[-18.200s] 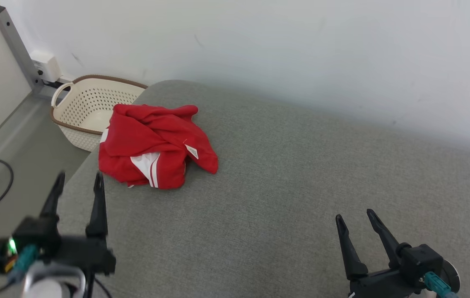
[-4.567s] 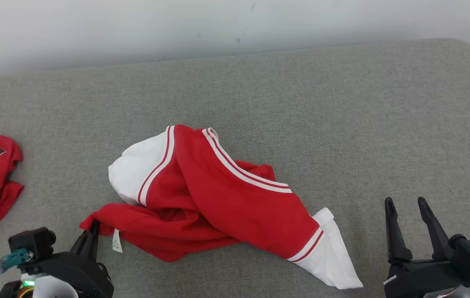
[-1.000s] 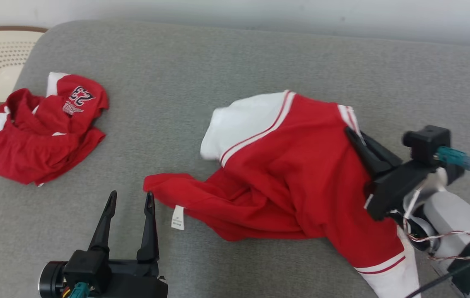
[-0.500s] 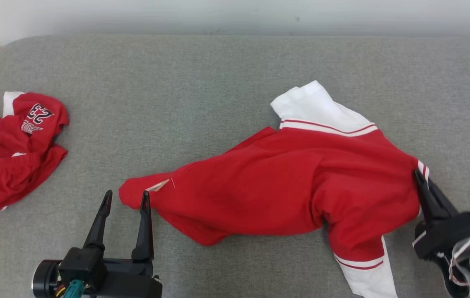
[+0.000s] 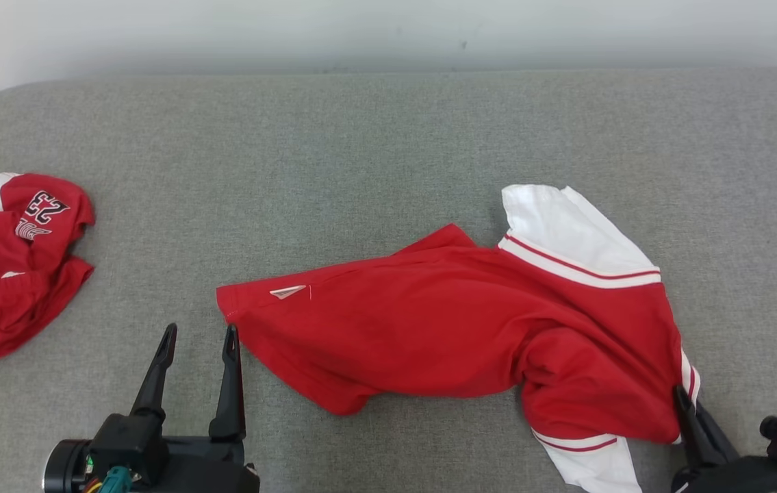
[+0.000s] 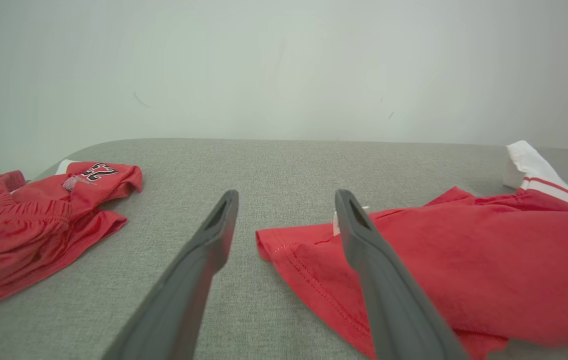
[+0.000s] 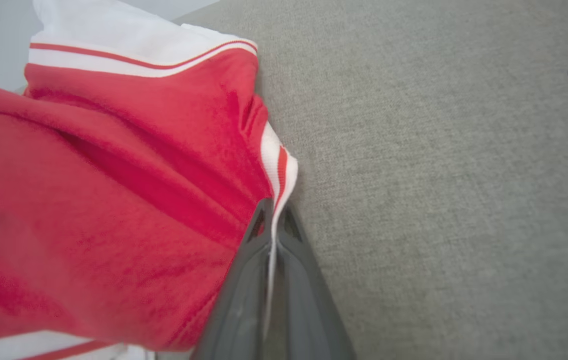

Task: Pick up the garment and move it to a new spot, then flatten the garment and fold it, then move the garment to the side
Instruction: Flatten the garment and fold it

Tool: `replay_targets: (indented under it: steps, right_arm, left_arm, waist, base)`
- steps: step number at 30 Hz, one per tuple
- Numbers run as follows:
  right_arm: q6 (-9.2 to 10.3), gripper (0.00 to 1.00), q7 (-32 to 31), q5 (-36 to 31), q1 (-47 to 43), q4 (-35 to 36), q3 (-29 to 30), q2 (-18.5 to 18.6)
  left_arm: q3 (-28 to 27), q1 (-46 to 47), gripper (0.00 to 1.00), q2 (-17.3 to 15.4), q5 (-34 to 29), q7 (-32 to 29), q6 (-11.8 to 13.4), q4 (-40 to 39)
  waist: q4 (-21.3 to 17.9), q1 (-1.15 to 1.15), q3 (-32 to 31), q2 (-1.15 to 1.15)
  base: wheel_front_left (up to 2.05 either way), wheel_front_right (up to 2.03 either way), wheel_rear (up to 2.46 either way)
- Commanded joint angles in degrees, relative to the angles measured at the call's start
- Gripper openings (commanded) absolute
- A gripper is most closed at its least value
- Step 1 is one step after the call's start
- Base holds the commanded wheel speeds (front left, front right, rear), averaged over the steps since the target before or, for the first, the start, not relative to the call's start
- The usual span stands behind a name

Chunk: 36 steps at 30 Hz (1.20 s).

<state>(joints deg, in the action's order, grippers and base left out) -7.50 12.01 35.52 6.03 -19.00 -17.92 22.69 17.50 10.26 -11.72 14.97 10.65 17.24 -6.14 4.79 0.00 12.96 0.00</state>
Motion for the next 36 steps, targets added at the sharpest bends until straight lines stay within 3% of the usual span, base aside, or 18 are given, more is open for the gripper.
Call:
replay_targets:
  steps: [1, 6, 7, 8, 9, 17, 21, 25, 30, 36]
  right_arm:
    - [0.02, 0.00, -0.3, -1.2, -1.8, 0.1, 0.7, -1.2]
    - [0.02, 0.00, -0.7, -3.8, -4.4, 0.3, 2.9, -3.9]
    - [0.02, 0.29, -0.5, -4.4, -4.7, 0.5, 3.6, -4.5]
    - [0.02, 0.71, -0.3, -5.0, -5.0, 1.0, 4.3, -5.0]
    - [0.02, 1.00, -0.4, -5.4, -5.3, 1.5, 5.0, -5.4]
    - [0.02, 1.00, -0.9, -11.0, -7.6, 7.7, 12.8, -7.3]
    - [0.02, 1.00, -1.6, -15.9, -8.1, 14.4, 19.8, -8.8]
    - [0.02, 1.00, -2.7, -19.9, -6.9, 20.6, 22.8, -10.4]
    - [0.02, 1.00, -5.4, -23.5, -5.7, 26.6, 19.0, -10.3]
    - [0.02, 1.00, -7.3, -24.0, -6.9, 27.8, 12.9, -9.3]
  left_arm:
    - [-0.2, -1.2, 1.00, -0.5, 0.3, -0.2, 0.3, -0.2]
    - [-0.4, -2.3, 1.00, -1.0, 0.7, -0.8, 0.5, -0.7]
    - [-0.5, -2.4, 1.00, -1.1, 0.7, -0.8, 0.6, -0.8]
    - [-0.6, -2.5, 1.00, -1.3, 0.7, -0.9, 0.8, -1.0]
    - [-0.7, -2.7, 1.00, -1.5, 0.7, -1.1, 0.9, -1.1]
    - [-1.6, -4.0, 1.00, -2.8, 0.5, -1.7, 1.8, -2.6]
    - [-2.1, -4.7, 1.00, -3.6, 0.0, -1.9, 2.4, -3.7]
    - [-2.2, -4.9, 1.00, -4.2, -0.4, -1.9, 2.6, -4.5]
    - [-2.1, -5.3, 1.00, -5.0, -0.8, -2.2, 2.9, -5.3]
    - [-1.6, -6.1, 1.00, -5.2, -0.7, -2.5, 2.8, -5.4]
  waist:
    - [-0.4, 0.00, -0.5, 0.00]
    - [-0.8, 0.00, -1.5, 0.00]
    - [-0.8, 0.00, -1.6, 0.00]
    - [-0.9, 0.00, -1.7, 0.00]
    - [-1.0, 0.00, -1.9, 0.00]
    - [-1.9, 0.00, -3.5, 0.00]
    - [-2.4, 0.00, -4.9, 0.00]
    - [-2.7, 0.00, -6.1, 0.00]
    - [-2.5, 0.00, -8.0, 0.00]
    - [-2.1, 0.00, -10.0, 0.00]
  base:
    - [0.00, 0.00, 0.00]
    - [0.00, 0.00, 0.00]
    - [0.00, 0.00, 0.00]
    - [0.00, 0.00, 0.00]
    - [0.00, 0.00, 0.00]
    - [0.00, 0.00, 0.00]
    - [0.00, 0.00, 0.00]
    - [0.00, 0.00, 0.00]
    - [0.00, 0.00, 0.00]
    - [0.00, 0.00, 0.00]
